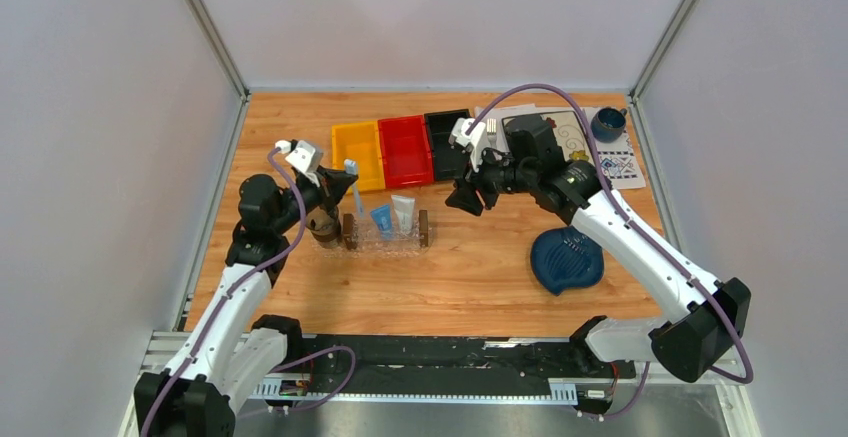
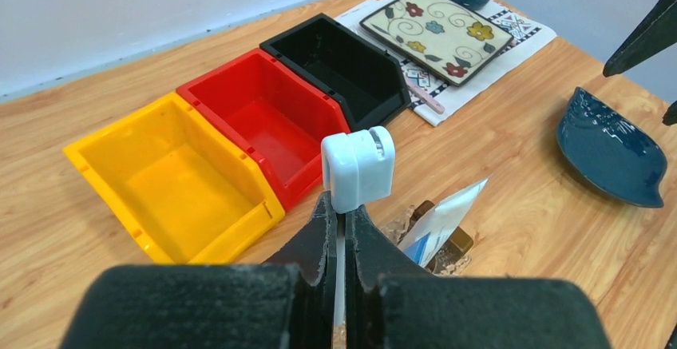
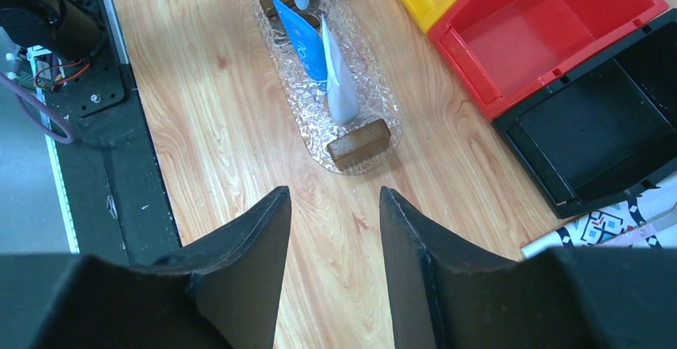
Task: Prepare toiletry sets of a toothbrush and toothpaste on the tray
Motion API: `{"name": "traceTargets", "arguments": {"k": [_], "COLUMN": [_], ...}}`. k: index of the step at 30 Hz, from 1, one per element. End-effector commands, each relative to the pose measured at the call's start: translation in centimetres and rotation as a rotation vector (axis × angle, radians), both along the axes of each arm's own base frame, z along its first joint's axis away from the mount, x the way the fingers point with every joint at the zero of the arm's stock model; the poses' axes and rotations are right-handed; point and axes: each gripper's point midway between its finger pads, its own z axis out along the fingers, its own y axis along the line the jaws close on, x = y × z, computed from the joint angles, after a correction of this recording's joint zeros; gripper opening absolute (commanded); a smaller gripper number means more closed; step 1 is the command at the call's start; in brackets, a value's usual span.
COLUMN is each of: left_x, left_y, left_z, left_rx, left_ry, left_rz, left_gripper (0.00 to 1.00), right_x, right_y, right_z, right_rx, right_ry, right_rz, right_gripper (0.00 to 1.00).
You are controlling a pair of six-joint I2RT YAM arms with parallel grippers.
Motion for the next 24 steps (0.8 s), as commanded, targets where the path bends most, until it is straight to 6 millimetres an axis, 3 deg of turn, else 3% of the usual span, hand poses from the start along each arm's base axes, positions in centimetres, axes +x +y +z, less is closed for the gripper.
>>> {"name": "traceTargets", "arguments": {"k": [1,24], "left_x": [0.3,-0.4], "left_y": [-0.4,-0.8], "left_z": [1.9,-2.1], "left_rx": [-0.031,0.009], "left_ry": [-0.091,-0.031], "left_rz": [-0.031,-0.075], "left_gripper": [0.0,0.0], "right_x": [0.5,0.6], "right_y": [0.2,-0.1], "right_z": [1.9,1.8], "right_rx": [0.056,0.059], "right_ry": [-0.055,-0.06], "right_rz": [-0.001,-0.008], "right_gripper": [0.48,0.48]}}
